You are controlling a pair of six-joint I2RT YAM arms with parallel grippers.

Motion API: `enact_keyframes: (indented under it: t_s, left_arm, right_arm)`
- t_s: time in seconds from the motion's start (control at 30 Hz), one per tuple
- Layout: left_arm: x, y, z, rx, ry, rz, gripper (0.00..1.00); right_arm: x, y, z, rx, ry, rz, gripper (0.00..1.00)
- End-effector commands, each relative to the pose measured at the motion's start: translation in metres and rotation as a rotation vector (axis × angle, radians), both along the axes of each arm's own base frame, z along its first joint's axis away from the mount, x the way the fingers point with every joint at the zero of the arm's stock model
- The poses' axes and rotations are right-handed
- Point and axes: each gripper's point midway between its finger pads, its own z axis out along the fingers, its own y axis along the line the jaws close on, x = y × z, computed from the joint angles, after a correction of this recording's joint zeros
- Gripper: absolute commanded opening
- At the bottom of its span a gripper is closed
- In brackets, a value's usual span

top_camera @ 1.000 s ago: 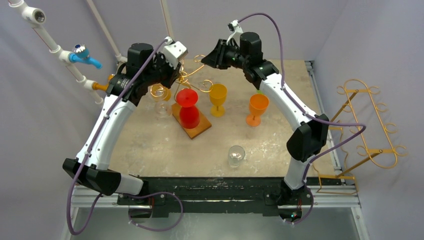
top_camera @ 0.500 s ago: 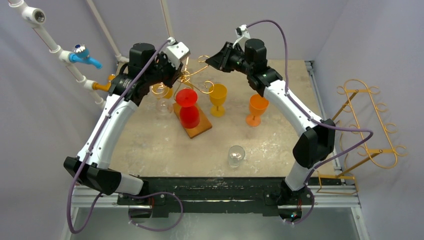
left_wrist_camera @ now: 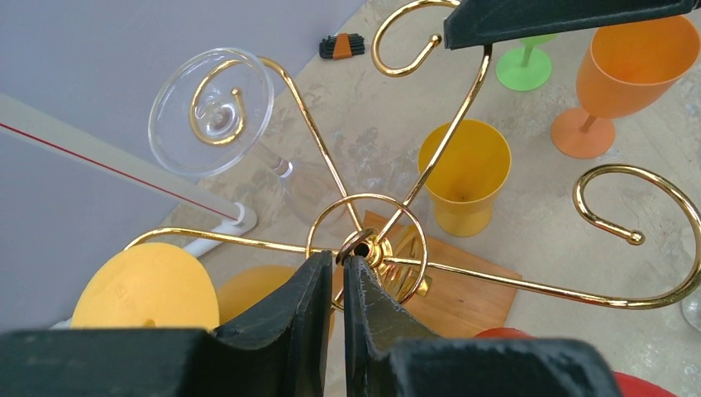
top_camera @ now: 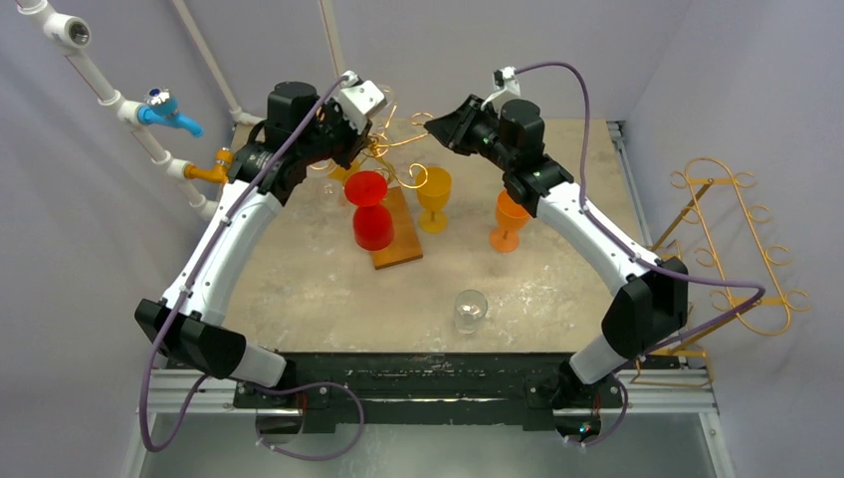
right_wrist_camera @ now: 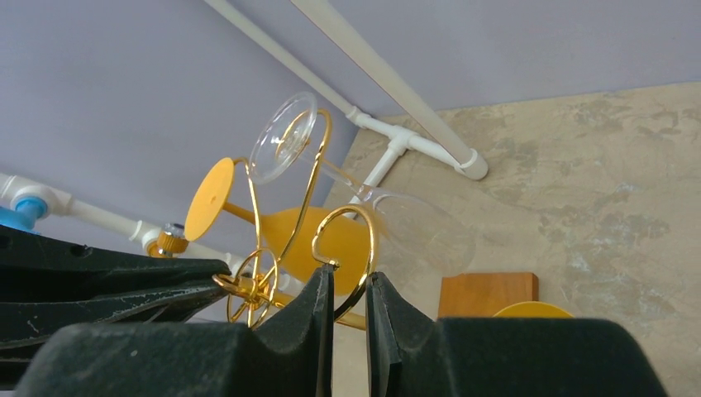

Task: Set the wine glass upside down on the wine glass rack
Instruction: Adjust the wine rack at the center of the board.

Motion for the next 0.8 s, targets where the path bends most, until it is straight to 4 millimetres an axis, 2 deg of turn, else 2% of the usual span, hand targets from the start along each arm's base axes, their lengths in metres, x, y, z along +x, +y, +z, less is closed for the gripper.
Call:
enact_keyframes:
  t_s: [0.0,0.17,0.77]
  left_arm:
    - [0.027,0.02,0.016,0.049,-0.101,0.098,0.14]
    - [0.029,0.021,0.016,0.056,-0.107,0.107,0.13]
    - [0.045,0.03,0.02,0.083,-0.139,0.172,0.1]
  right_arm:
    - [-0.015,-0.006,0.007,-0.015,-0.06,0.003,0.0]
    - [-0.023,0.002,-0.003,-0.019,-0.043,0.024,0.0]
    - [-0.056,0.021,-0.016,-0.029,-0.019,0.047,0.0]
